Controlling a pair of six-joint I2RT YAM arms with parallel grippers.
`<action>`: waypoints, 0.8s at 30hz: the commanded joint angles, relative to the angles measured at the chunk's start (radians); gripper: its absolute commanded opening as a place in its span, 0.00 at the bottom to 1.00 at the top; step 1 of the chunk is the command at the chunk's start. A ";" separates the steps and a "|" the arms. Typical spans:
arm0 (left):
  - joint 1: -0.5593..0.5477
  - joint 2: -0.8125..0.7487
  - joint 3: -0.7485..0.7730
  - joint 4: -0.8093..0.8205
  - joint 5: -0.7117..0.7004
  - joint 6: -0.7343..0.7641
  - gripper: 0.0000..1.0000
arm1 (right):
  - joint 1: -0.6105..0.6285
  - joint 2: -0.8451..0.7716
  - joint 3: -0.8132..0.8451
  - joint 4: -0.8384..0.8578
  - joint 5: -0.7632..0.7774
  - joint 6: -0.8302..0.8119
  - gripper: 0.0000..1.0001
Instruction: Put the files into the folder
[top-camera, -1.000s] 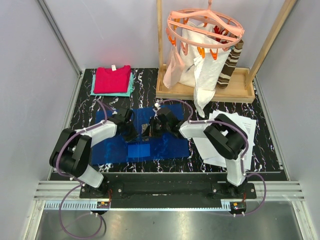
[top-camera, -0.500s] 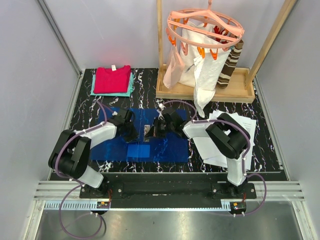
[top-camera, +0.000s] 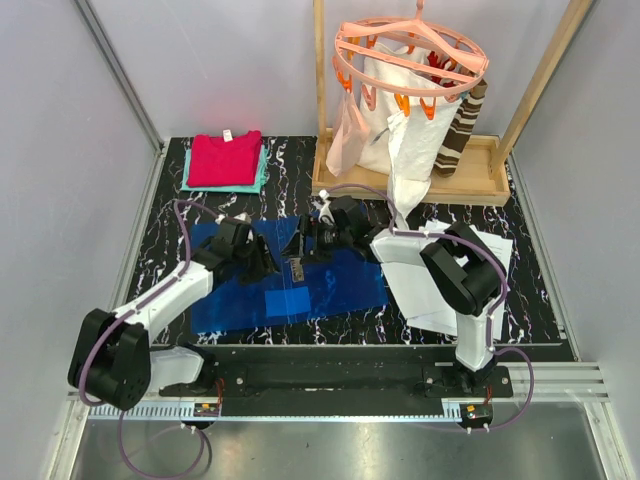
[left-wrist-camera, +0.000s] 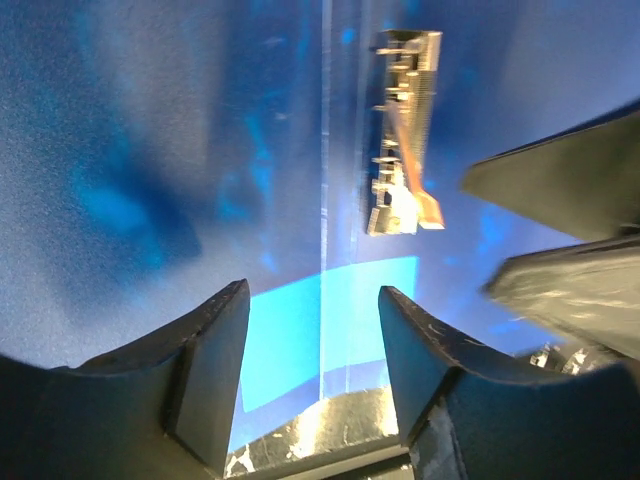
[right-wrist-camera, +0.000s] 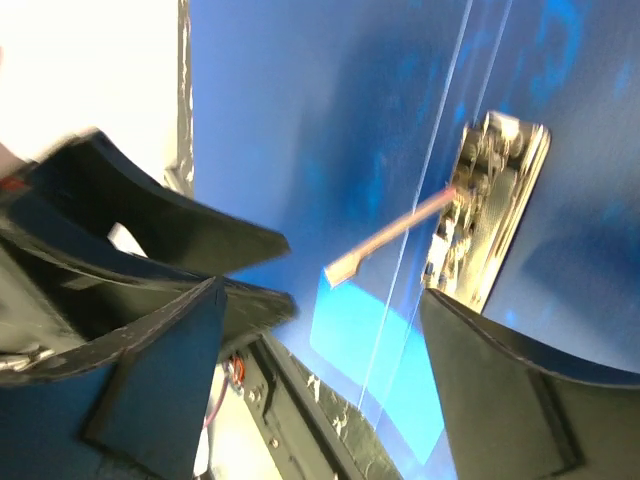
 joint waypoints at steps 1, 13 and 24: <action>0.005 -0.103 -0.002 0.013 0.047 0.031 0.60 | 0.008 -0.073 -0.084 0.122 -0.075 0.071 0.89; 0.004 -0.441 -0.044 -0.088 0.039 0.032 0.66 | 0.051 0.106 0.127 0.205 -0.112 0.115 0.91; 0.004 -0.625 -0.034 -0.217 0.070 0.014 0.70 | -0.009 0.433 0.655 -0.192 -0.135 -0.243 0.92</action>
